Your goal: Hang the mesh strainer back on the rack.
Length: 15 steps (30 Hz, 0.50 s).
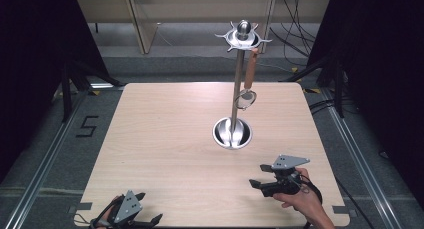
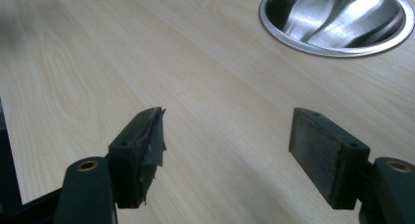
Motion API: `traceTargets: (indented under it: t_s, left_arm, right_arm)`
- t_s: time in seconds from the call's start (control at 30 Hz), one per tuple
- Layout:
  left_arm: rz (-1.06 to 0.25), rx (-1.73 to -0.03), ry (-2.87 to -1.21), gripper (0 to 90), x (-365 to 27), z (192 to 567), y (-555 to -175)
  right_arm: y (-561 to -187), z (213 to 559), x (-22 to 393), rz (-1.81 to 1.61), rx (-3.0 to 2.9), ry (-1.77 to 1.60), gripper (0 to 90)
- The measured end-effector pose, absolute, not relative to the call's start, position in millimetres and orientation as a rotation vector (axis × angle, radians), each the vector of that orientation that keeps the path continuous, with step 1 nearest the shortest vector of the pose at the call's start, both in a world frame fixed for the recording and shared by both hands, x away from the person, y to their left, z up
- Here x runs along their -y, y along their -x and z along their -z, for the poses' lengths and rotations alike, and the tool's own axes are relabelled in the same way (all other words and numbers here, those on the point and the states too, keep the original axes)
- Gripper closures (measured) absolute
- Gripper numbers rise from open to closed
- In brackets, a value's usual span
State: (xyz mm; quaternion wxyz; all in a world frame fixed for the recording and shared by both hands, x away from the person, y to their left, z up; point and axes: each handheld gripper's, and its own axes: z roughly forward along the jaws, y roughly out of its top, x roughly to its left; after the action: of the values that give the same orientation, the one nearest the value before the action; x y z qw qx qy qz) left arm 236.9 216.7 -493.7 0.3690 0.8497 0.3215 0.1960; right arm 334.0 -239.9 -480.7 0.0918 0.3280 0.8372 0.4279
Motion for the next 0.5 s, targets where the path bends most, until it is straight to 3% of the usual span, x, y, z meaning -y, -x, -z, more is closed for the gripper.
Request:
traceTargets:
  t_s: [0.5]
  left_arm:
    - [-0.527,-0.788,-2.214,15.3,-219.2,492.8,-238.9]
  right_arm:
    - [-325.9,484.4,238.8,-1.258,-2.512,-0.96,29.7]
